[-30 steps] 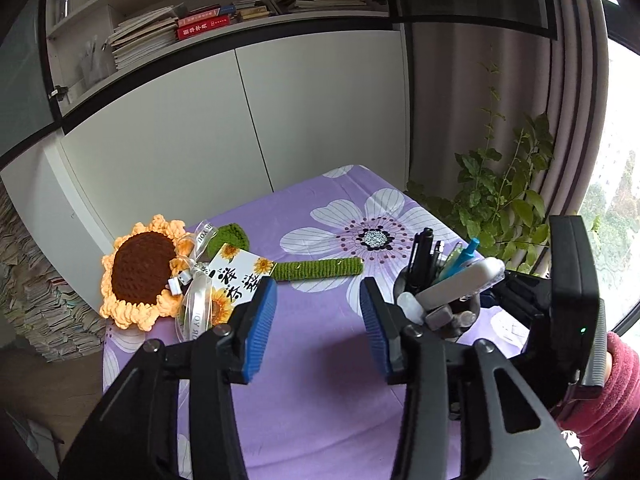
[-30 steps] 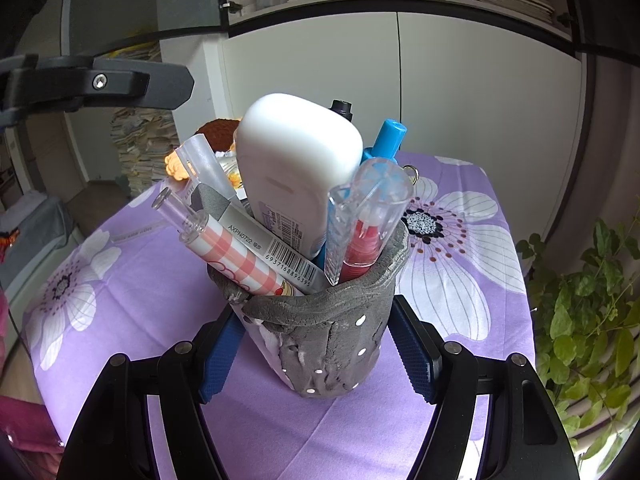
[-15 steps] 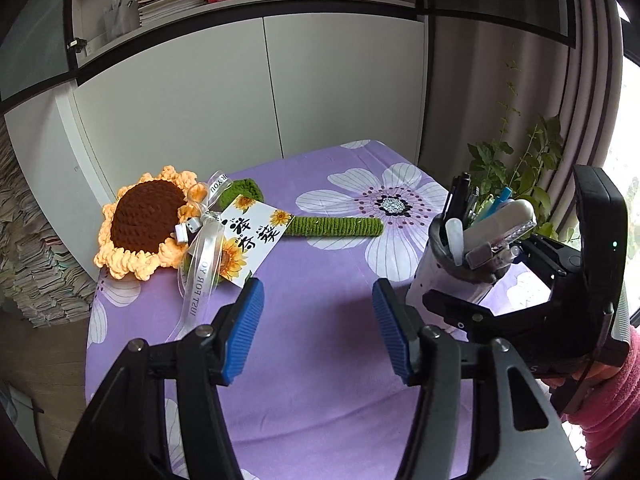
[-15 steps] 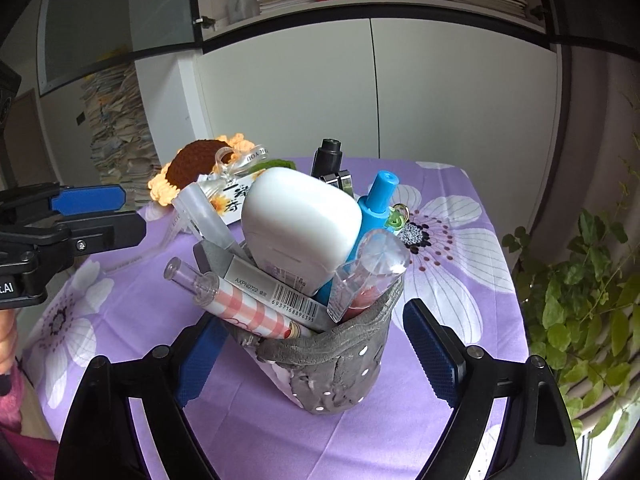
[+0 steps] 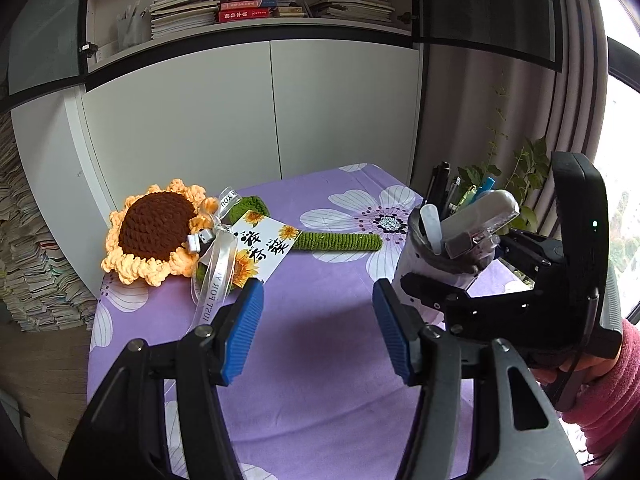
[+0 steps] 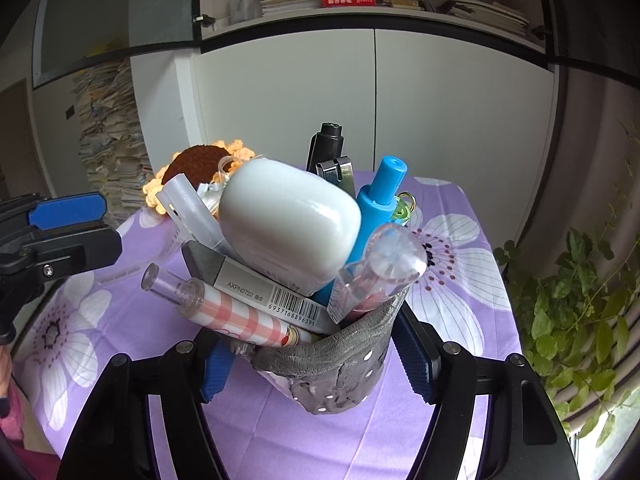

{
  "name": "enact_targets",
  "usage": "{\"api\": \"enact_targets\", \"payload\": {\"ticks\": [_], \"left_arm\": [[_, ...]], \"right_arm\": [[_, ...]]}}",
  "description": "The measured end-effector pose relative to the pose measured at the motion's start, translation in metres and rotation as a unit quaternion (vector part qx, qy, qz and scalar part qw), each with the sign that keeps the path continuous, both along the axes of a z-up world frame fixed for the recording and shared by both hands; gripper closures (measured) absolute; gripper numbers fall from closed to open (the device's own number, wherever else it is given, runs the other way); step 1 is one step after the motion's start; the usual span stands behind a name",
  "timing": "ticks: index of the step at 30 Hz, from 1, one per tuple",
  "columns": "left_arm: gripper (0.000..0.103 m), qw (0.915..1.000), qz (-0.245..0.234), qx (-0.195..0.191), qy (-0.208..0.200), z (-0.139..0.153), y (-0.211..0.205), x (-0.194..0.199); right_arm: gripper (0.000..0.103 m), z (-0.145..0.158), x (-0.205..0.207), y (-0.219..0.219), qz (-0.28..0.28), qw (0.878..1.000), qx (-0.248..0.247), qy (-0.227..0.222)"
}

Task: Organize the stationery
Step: 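Lower the grey cup onto the table and open the right gripper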

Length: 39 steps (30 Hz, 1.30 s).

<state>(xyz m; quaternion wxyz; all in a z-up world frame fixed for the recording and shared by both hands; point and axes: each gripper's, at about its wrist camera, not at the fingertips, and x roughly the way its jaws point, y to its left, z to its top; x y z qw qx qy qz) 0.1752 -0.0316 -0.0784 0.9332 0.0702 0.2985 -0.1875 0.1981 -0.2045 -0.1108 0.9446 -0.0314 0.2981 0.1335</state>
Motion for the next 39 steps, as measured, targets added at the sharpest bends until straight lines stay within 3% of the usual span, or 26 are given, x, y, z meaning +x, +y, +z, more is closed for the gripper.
{"api": "enact_targets", "payload": {"ticks": [11,18,26,30,39], "left_arm": [[0.037,0.9974,0.069,-0.015,0.017,-0.022,0.065,0.0],[0.033,0.9954,0.091,-0.023,0.021,-0.028,0.09,-0.001],[0.032,0.996,0.079,-0.029,0.031,-0.032,0.085,0.003],[0.03,0.9967,0.07,-0.028,0.031,-0.031,0.076,0.004],[0.021,0.997,0.068,-0.027,0.026,-0.026,0.063,0.0]], "right_arm": [[0.031,0.001,0.042,0.063,0.018,1.0,0.003,0.025],[0.031,-0.012,0.072,0.085,-0.01,0.999,0.008,0.041],[0.03,-0.017,0.069,0.086,-0.006,0.999,-0.005,0.031],[0.014,-0.01,0.062,0.087,0.005,1.0,-0.008,0.02],[0.014,-0.018,0.04,0.063,-0.014,0.997,0.023,0.075]]}}
